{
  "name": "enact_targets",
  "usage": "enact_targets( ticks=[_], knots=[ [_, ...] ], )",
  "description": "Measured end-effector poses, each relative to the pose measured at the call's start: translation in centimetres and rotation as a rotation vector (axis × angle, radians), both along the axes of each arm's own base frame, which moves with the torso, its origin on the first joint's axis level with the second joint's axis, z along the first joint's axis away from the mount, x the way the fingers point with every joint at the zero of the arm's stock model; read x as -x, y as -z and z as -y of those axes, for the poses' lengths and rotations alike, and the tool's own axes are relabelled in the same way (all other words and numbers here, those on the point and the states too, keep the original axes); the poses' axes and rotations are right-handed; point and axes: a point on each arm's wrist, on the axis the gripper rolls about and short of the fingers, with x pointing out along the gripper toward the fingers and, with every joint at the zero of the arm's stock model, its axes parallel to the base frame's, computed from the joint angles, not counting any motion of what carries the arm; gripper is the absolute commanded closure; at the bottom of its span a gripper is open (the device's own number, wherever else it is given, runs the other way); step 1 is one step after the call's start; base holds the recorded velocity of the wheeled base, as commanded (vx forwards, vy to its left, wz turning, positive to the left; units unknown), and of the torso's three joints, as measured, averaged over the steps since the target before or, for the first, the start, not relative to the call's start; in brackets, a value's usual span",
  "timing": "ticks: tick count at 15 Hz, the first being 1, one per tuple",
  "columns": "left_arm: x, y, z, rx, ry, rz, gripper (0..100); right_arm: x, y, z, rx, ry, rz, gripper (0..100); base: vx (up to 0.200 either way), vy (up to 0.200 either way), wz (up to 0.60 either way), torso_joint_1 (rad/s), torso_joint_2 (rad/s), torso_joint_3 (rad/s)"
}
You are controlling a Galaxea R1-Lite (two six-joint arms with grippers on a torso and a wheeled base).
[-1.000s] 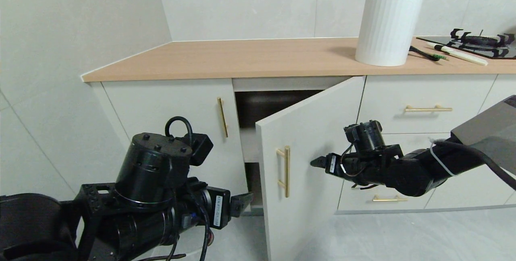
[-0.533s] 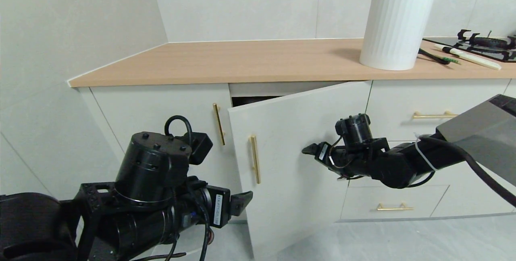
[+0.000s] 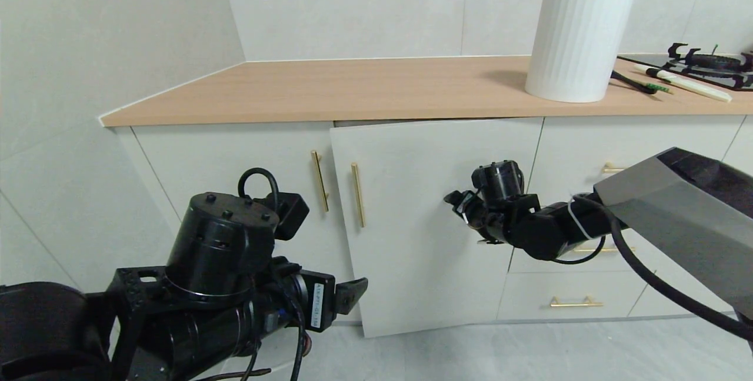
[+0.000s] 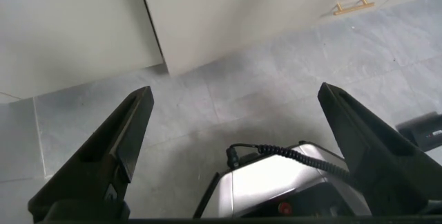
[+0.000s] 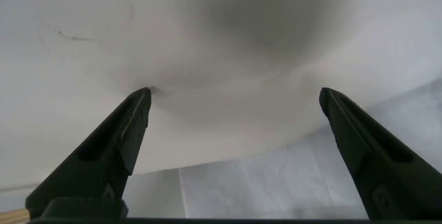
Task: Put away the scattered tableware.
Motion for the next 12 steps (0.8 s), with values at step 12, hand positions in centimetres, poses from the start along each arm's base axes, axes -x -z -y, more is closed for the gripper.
enact_targets(
  ticks=[12],
  knots=[
    [0.0, 0.0, 0.0, 0.0, -0.002, 0.003, 0, -0.7, -0.3, 1.3, 0.011, 0.068, 0.008, 0, 0.0, 0.0, 0.0, 0.0, 0.0, 0.0]
  ],
)
